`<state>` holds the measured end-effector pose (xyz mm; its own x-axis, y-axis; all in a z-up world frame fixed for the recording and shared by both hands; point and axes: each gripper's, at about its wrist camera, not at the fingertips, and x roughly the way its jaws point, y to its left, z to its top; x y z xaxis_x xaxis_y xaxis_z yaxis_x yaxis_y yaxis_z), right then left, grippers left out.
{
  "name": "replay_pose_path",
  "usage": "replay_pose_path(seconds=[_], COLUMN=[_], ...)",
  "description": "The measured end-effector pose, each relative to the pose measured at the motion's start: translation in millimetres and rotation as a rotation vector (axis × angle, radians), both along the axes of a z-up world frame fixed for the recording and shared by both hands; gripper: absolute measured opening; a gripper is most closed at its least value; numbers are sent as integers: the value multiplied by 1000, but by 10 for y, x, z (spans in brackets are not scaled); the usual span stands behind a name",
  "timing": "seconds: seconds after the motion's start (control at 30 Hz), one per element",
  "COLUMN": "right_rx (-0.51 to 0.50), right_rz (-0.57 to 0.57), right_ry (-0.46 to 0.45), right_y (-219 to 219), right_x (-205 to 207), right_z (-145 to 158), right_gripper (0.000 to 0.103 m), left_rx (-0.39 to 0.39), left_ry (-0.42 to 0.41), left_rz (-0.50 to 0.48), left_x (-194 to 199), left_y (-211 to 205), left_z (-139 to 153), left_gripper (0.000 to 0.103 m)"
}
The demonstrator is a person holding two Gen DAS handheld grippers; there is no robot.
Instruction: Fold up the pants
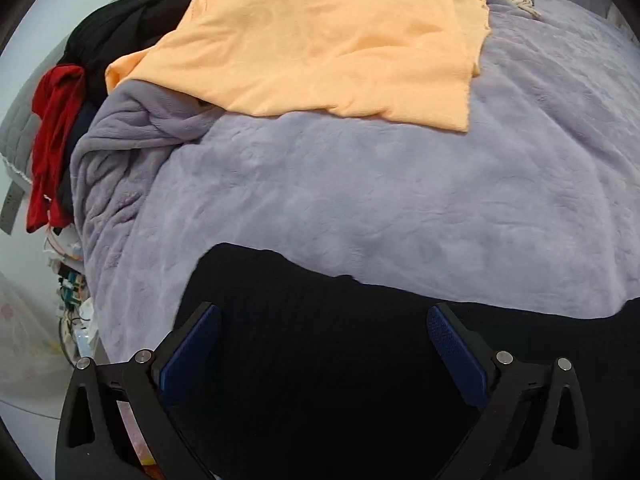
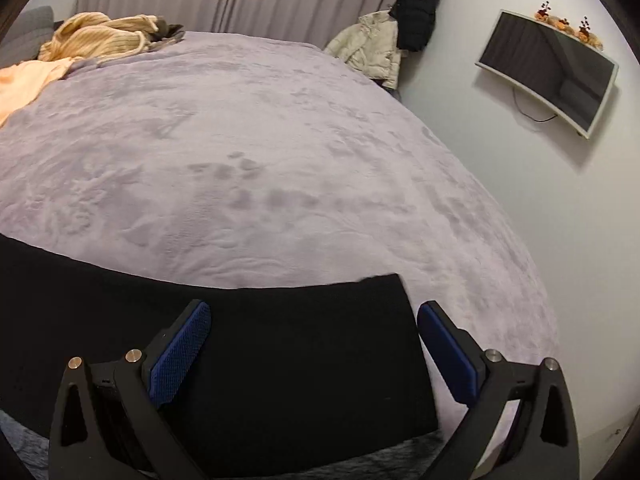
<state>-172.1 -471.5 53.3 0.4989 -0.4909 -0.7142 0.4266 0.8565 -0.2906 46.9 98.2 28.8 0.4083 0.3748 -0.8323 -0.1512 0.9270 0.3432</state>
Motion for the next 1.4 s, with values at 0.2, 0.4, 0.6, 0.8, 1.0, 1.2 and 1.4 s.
replay_pose_path(seconds=[0.2, 0.4, 0.6, 0.8, 1.0, 1.2, 1.4], right_rx=[-42, 211, 452, 575, 545, 553, 536], right_rz=[-119, -86, 10, 25, 91, 114, 120], right_ry=[-82, -170, -189, -258, -328, -370, -373], right_y=[-97, 3, 131, 84, 108, 96, 194], right_x=[-541, -1321, -1558, -1452, -1177, -970, -956], right_z=[324, 360, 34, -214, -132, -60, -134], right_gripper=[103, 103, 103, 103, 103, 103, 102], left_rx=[-43, -231, -387, -262, -277, -211, -194], left_ry=[-34, -8, 161, 114, 88, 65, 81], left_rz=[41, -311, -601, -659, -655, -591, -569], left_x=[-284, -1129, -1690, -1840, -1553, -1218, -1381], left_y=[23, -1218, -2677, -3326, -3784, -4075, -3971], left_z=[249, 494, 221, 81, 158, 149, 71], left_gripper=[103, 103, 103, 103, 103, 103, 103])
